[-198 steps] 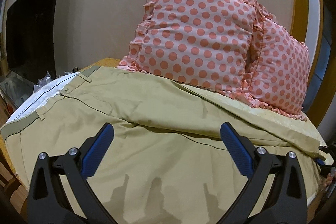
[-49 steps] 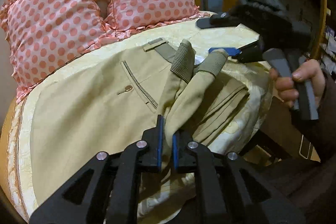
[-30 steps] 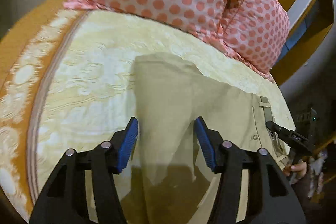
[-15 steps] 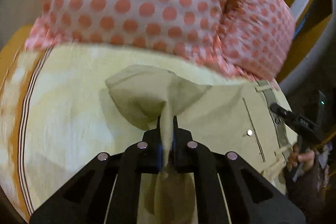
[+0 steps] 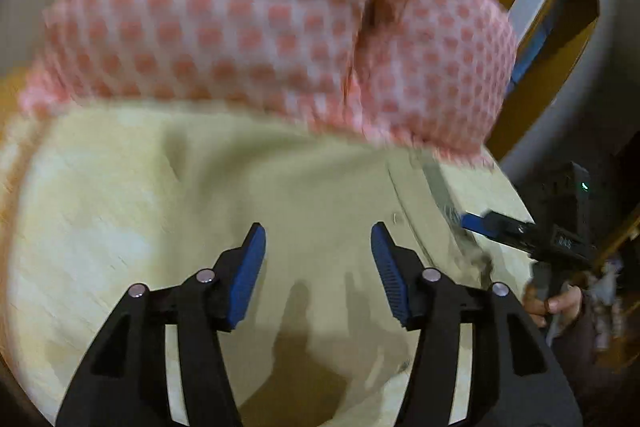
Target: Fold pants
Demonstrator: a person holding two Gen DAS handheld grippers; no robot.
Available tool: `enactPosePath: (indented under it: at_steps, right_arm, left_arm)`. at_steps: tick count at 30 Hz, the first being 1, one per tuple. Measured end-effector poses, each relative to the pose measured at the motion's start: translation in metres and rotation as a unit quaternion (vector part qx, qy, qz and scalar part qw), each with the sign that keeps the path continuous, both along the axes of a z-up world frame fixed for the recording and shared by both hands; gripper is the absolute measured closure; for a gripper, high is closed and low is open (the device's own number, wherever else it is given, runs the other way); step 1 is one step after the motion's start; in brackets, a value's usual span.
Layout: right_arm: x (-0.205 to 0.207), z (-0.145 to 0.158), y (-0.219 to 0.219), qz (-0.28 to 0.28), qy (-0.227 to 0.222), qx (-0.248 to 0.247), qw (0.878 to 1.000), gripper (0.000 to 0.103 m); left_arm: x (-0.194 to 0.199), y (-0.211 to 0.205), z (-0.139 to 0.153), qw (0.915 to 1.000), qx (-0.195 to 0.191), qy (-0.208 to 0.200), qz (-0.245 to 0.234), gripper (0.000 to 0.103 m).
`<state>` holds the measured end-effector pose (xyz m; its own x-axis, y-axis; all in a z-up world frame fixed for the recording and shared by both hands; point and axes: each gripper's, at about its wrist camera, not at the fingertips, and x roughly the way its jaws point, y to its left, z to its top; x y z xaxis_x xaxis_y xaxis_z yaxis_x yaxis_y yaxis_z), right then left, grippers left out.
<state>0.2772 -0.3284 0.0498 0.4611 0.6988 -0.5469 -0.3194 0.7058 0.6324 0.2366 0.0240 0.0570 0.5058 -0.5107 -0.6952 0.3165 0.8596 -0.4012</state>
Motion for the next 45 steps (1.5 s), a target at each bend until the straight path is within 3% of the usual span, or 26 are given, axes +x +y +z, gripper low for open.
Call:
enactPosePath:
  at_steps: [1,2,4,5,7,8,9,10,12,16,20,26,30,45]
  right_arm:
    - [0.007,-0.015,-0.001,-0.013,0.037,0.0,0.999,0.03]
    - [0.01,-0.023,-0.007,-0.025,0.045,0.033,0.998,0.031]
    - [0.013,-0.027,-0.017,-0.049,0.073,0.055,0.995,0.033]
    - [0.008,-0.023,-0.018,-0.065,0.075,0.044,0.994,0.033]
    - [-0.013,-0.011,-0.01,-0.096,0.05,-0.023,0.994,0.019]
    - [-0.034,-0.002,-0.001,-0.103,0.016,-0.067,0.992,0.005]
    - [-0.053,0.003,0.007,-0.098,-0.013,-0.088,0.991,0.004]
    - [-0.067,0.004,0.012,-0.092,-0.031,-0.1,0.99,0.004]
    - [-0.103,0.003,0.029,-0.083,-0.071,-0.132,0.985,0.001]
    - [-0.154,-0.013,0.065,-0.085,-0.119,-0.205,0.968,0.001]
    - [-0.179,-0.029,0.08,-0.106,-0.149,-0.248,0.951,0.001]
    - [-0.192,-0.044,0.085,-0.112,-0.136,-0.265,0.948,0.001]
    - [-0.201,-0.05,0.095,-0.119,-0.164,-0.304,0.931,0.001]
    - [-0.201,-0.051,0.094,-0.128,-0.162,-0.299,0.932,0.001]
  left_arm:
    - [0.007,-0.004,-0.012,0.9996,0.011,0.025,0.008,0.049]
    - [0.015,-0.005,-0.026,0.9984,0.019,0.05,0.018,0.057]
    - [0.017,-0.004,-0.023,0.9985,0.036,0.027,0.031,0.06]
    - [0.012,-0.003,-0.019,0.9975,0.047,0.029,0.043,0.061]
    - [-0.012,0.001,-0.005,0.996,0.062,0.004,0.063,0.047]
    - [-0.03,0.002,0.003,0.9943,0.079,-0.023,0.068,0.031]
    - [-0.051,0.002,0.01,0.9901,0.104,-0.052,0.079,0.016]
    - [-0.071,0.002,0.012,0.985,0.127,-0.074,0.09,0.012]
    - [-0.111,0.003,0.012,0.9762,0.161,-0.1,0.106,0.005]
    - [-0.167,-0.003,-0.009,0.9708,0.183,-0.096,0.121,0.002]
    - [-0.188,-0.008,-0.031,0.9599,0.226,-0.085,0.142,0.002]
    - [-0.199,0.002,-0.044,0.9639,0.203,-0.083,0.151,0.002]
    - [-0.206,0.002,-0.049,0.9628,0.197,-0.107,0.151,0.002]
    - [-0.207,0.001,-0.049,0.9623,0.194,-0.116,0.151,0.002]
